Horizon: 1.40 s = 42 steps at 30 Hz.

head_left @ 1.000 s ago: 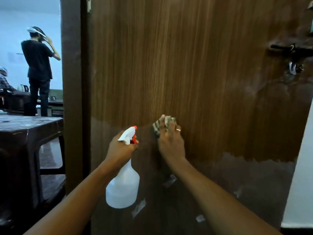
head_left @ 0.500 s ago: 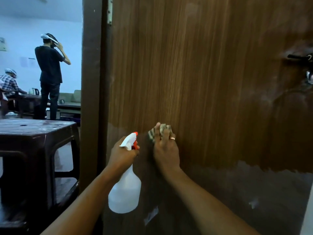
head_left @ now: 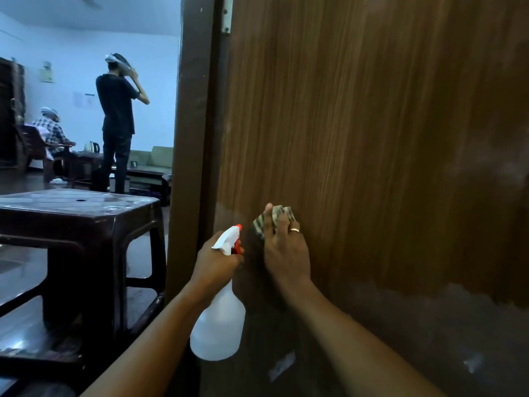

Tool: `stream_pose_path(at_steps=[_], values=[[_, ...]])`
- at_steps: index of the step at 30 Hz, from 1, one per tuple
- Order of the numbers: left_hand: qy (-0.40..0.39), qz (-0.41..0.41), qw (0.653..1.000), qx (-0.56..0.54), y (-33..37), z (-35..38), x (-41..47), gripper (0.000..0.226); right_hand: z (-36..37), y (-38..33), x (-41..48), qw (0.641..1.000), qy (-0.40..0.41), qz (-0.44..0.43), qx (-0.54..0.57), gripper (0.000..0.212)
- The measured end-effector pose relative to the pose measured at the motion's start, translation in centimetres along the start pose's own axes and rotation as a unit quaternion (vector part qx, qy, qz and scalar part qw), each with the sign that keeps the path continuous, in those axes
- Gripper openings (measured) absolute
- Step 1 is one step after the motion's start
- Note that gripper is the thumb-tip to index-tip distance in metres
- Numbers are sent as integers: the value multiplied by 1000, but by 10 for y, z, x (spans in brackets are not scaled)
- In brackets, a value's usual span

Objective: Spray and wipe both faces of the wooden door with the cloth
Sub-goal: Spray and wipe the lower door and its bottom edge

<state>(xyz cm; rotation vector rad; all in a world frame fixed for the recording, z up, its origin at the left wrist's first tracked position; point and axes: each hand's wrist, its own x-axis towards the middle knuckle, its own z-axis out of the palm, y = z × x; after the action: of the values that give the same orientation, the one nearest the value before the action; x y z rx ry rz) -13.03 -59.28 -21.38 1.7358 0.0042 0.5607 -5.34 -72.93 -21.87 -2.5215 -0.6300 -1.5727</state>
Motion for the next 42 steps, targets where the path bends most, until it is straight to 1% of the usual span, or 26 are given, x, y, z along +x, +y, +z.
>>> stream_pose_path(at_steps=[3,4,5,6,8,10,12,14,16,18,20,22,24,25,27,28,30,32,33,35,36,38,39,40,42], values=[[10,-11,1000,-7,-6,-11,3,58,14,8,-30,992,-46,-110,-30,75],[13,-12,1000,-2,-8,-16,3,56,16,15,-40,987,-54,-143,-42,73],[15,-10,1000,2,-8,-20,2,54,16,22,-46,983,-45,-168,-51,67],[17,-9,1000,7,-9,-24,2,53,14,30,-47,983,-31,-174,-58,60],[23,-4,1000,11,-9,-33,3,52,6,32,-31,988,14,-132,-74,55],[28,-4,1000,4,-9,-41,4,54,0,14,0,993,47,-81,-76,57],[20,-11,1000,-9,-9,-45,6,57,2,-19,29,996,35,-57,-53,65],[14,-14,1000,-24,-10,-49,5,57,17,-45,39,995,17,-89,-34,67],[15,-12,999,-34,-12,-54,5,59,29,-55,29,988,-8,-153,-20,73],[22,-11,999,-46,-14,-60,5,60,31,-48,5,977,-38,-209,-19,78],[25,-16,998,-51,-17,-66,5,59,28,-35,-13,970,-47,-236,-21,84],[19,-17,999,-40,-19,-69,4,58,23,-27,-5,978,-21,-206,-32,79],[19,-13,999,-24,-20,-72,4,57,16,-39,26,988,33,-141,-51,68],[24,-14,999,-23,-22,-74,5,56,15,-52,44,991,50,-114,-42,66],[33,-19,999,-28,-25,-73,5,50,13,-77,66,995,44,-90,-26,65],[39,-22,999,-32,-26,-73,5,47,16,-85,68,995,32,-97,-16,64],[45,-27,998,-42,-25,-76,3,41,29,-85,49,990,16,-138,5,62],[41,-34,998,-42,-24,-80,1,41,51,-74,1,984,-5,-165,68,59],[39,-34,998,-43,-23,-81,1,43,60,-67,-27,980,-26,-185,70,55],[34,-36,998,-42,-22,-85,0,50,73,-49,-77,970,-63,-236,-14,50],[28,-37,998,-39,-22,-86,-1,53,76,-36,-93,964,-71,-253,-33,53],[19,-41,999,-27,-24,-86,-5,58,73,-15,-98,965,-30,-258,-31,58],[15,-43,999,-24,-27,-86,-7,59,65,-12,-92,975,-11,-221,-19,60],[12,-43,999,-20,-30,-85,-9,58,56,-13,-80,986,12,-165,-10,63],[-1,-40,999,-14,-36,-81,-13,55,51,-34,-52,997,35,-72,-2,68]])
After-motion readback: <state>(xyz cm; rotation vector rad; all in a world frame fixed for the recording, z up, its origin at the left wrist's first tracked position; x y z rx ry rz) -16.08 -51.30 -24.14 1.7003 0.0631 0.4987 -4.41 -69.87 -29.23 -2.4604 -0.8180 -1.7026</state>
